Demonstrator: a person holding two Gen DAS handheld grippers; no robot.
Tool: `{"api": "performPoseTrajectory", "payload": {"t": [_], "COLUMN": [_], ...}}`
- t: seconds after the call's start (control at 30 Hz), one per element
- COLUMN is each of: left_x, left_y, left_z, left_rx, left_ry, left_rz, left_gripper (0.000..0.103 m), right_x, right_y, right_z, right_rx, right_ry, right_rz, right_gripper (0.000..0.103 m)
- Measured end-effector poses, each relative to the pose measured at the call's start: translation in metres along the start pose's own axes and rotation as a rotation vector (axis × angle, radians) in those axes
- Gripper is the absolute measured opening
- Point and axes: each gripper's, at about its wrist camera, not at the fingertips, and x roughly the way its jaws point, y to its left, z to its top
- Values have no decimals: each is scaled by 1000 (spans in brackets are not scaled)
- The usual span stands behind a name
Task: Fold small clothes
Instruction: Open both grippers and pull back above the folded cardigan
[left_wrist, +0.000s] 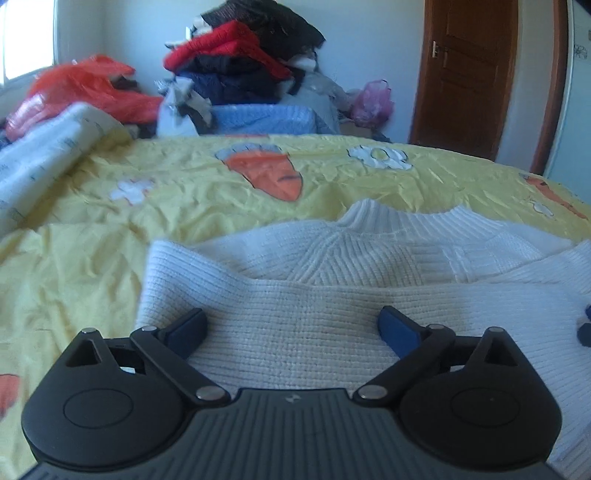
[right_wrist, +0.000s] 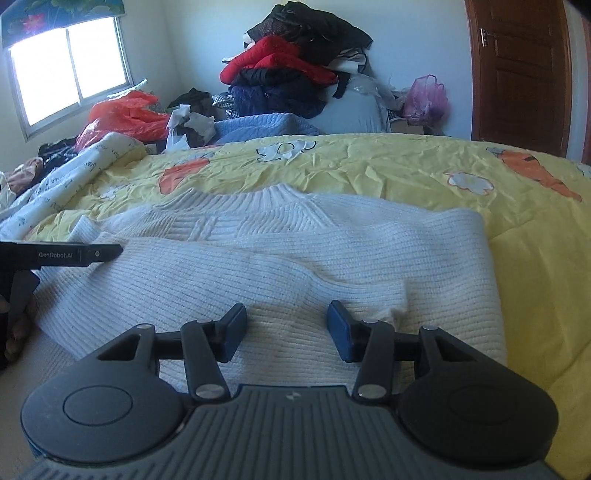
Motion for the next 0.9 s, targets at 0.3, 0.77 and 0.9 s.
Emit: {"api": "performPoseTrajectory", "payload": {"t": [0.3, 0.77, 0.9], "left_x": [-146, -222, -244], "left_y": [-22, -41, -43], "left_z": [-82, -181, -199], "left_rx": [29, 90, 122], "left_ry": [-64, 83, 84], "left_rz": [-198, -109, -103], "left_gripper": [100, 101, 101], "right_x": [-91, -193, -212], "right_y": [30, 66, 69], "right_z": [-53, -173, -187], "right_rx": [-5, -136, -145], "right_ry": [8, 49, 76], "right_rz": [75, -90, -93], "right_gripper": [81, 100, 102]}}
